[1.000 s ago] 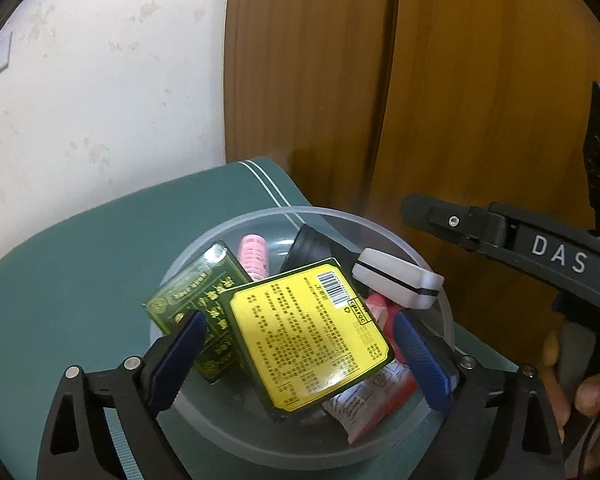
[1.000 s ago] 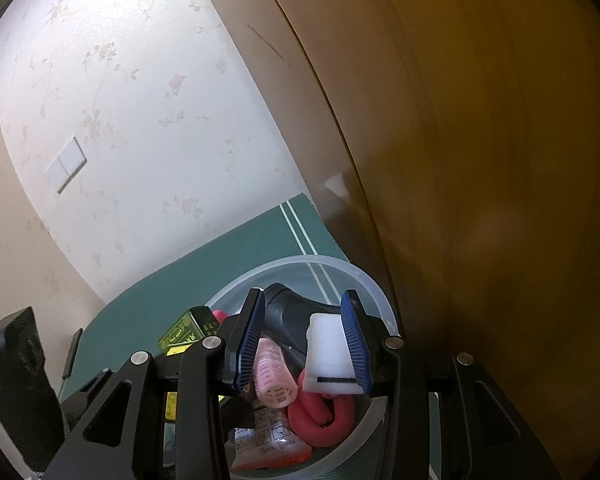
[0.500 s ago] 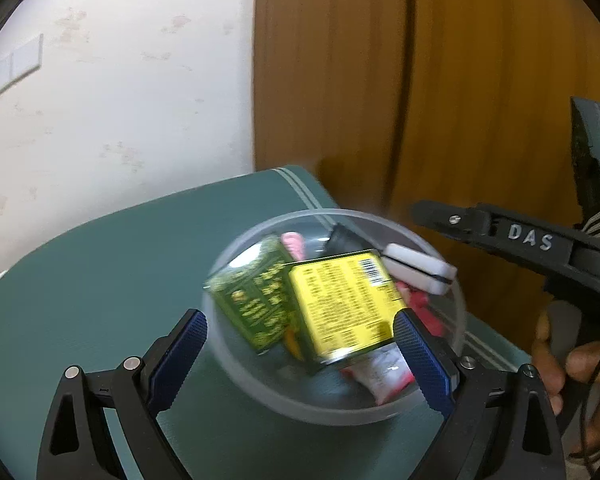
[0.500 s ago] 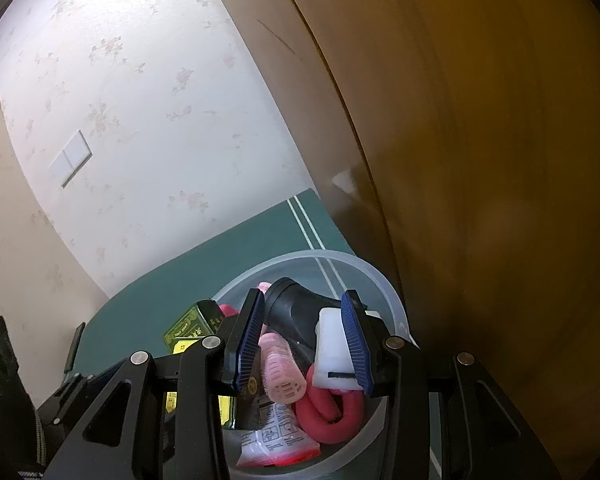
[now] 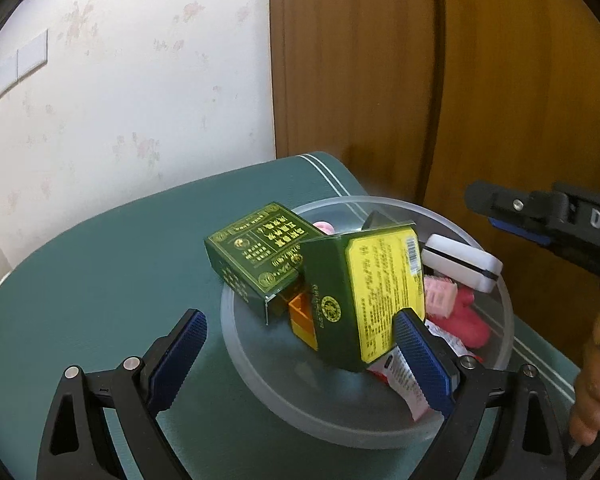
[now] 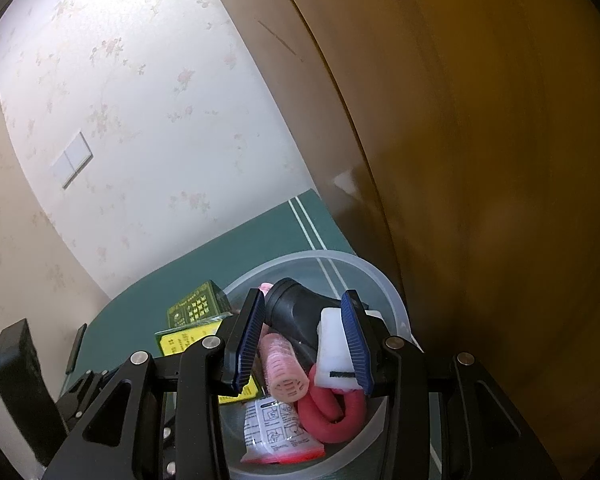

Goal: Organize objects
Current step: 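Lower the yellow box into the bowl and open the left tool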

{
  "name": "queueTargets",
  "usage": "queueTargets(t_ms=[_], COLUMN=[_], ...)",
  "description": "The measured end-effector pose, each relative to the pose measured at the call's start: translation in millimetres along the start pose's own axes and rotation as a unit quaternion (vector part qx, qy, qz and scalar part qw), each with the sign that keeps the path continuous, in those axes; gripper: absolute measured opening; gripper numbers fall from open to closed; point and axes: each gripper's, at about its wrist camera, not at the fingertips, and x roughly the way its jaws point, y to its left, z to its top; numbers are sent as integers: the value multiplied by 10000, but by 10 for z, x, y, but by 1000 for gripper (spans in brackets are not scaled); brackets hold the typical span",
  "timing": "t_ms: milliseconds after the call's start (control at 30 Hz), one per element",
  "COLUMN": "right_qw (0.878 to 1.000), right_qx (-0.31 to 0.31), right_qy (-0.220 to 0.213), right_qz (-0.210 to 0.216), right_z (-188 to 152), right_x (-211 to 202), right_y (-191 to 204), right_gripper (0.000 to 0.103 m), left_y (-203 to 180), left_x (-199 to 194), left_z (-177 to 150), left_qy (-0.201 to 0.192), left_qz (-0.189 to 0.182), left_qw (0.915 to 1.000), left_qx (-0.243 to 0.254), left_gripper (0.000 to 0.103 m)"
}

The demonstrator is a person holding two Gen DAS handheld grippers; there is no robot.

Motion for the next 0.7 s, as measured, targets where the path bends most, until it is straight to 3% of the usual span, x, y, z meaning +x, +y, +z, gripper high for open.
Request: queueTargets(t_ms=[300,500,700], right_qw=[10000,10000,10000], right_qx=[0,-45,-50], right_qy=[4,8,31], right_qz=[-11,12,-19], right_z=[-21,-21,-45], right_x=[-6,-14,-22], right_y=[19,38,68], right_gripper=[42,48,51], left_y=[59,76,85], left_x=[-74,-185,-317], left_z=[-72,-115,-142], left_qy=[160,138,95], left_qz=[-117,-119,62], left_qw=[9998,9998,9999], left_qx=[-79,-85,-114], left_gripper=[101,102,102])
